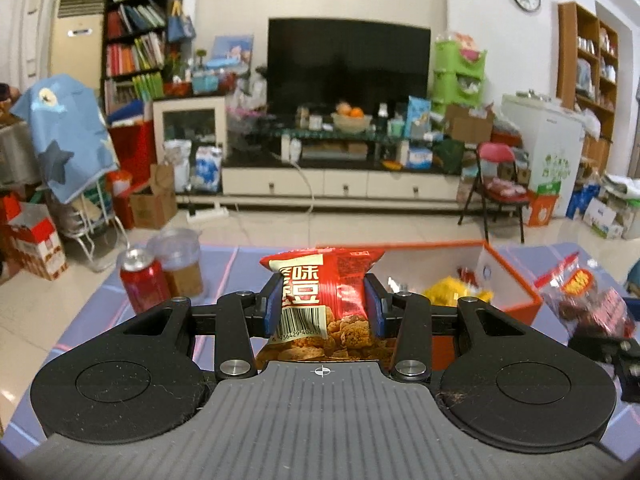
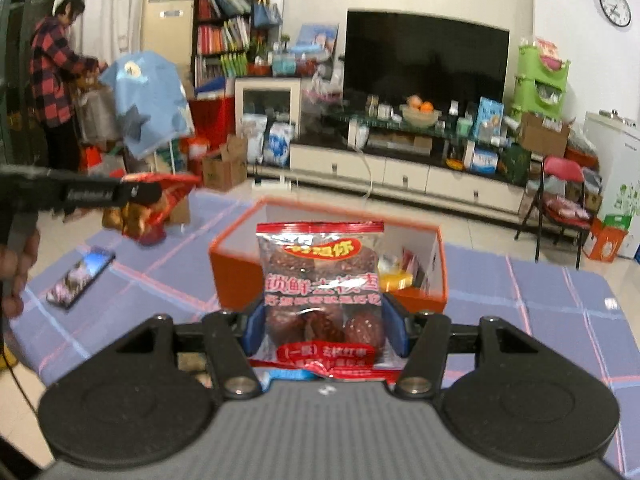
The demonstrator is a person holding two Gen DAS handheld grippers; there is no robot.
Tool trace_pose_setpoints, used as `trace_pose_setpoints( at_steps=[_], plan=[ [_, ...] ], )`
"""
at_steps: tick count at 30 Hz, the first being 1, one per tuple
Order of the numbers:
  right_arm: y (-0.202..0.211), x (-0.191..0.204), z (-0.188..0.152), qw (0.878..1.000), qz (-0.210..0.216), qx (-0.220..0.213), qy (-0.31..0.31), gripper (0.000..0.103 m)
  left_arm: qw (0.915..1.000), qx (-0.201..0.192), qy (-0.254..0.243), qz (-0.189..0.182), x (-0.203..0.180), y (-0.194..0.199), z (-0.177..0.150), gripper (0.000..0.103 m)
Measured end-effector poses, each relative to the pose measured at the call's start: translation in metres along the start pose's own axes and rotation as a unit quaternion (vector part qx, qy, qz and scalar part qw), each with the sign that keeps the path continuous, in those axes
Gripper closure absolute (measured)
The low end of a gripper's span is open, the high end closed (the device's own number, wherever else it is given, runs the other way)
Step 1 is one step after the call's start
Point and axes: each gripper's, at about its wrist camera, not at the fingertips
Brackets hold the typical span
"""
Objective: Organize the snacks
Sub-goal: 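Carry both bags over the orange box and open both tools to release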
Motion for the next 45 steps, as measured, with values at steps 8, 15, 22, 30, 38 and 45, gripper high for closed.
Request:
trace_pose_setpoints(
  at_steps=[8,15,22,30,38,45],
  plan=[
    [-0.068,-0.029,0.05,0.999,-0.014,-0.032,-0.037,0.044,0.9999,0.004,-0.013,-0.008,-0.029,-0.069,0.027,0.103],
    [-0.145,-0.059,0.057,0.996,-0.025,-0.001,-0.082,0.044,0.9987,0.035,-0.03,-0.021,-0.054,-0.142,0.029,0.103],
    [-0.175,-0.06,0.052,0.996,-0.032,0.016,-0.081,0.044,0.9976,0.05,-0.048,0.001,-0.071,-0.179,0.027,0.103],
    [-0.178,-0.061,0.052,0.996,-0.039,0.022,-0.081,0.044,0.9975,0.061,-0.034,0.001,-0.08,-0.196,0.022,0.103],
    [-0.175,-0.061,0.052,0.996,-0.04,0.019,-0.081,0.044,0.9976,0.061,-0.031,0.003,-0.08,-0.196,0.021,0.103],
    [-0.175,-0.062,0.051,0.996,-0.04,0.022,-0.08,0.044,0.9983,0.057,-0.014,-0.003,-0.074,-0.196,0.023,0.102]
  ],
)
Point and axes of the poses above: each gripper's, at about its wrist camera, not at the fingertips, and y roughly against the way its jaws point, x to its left, z to its top, and after that the axes turned 14 degrees about -y, right-handed
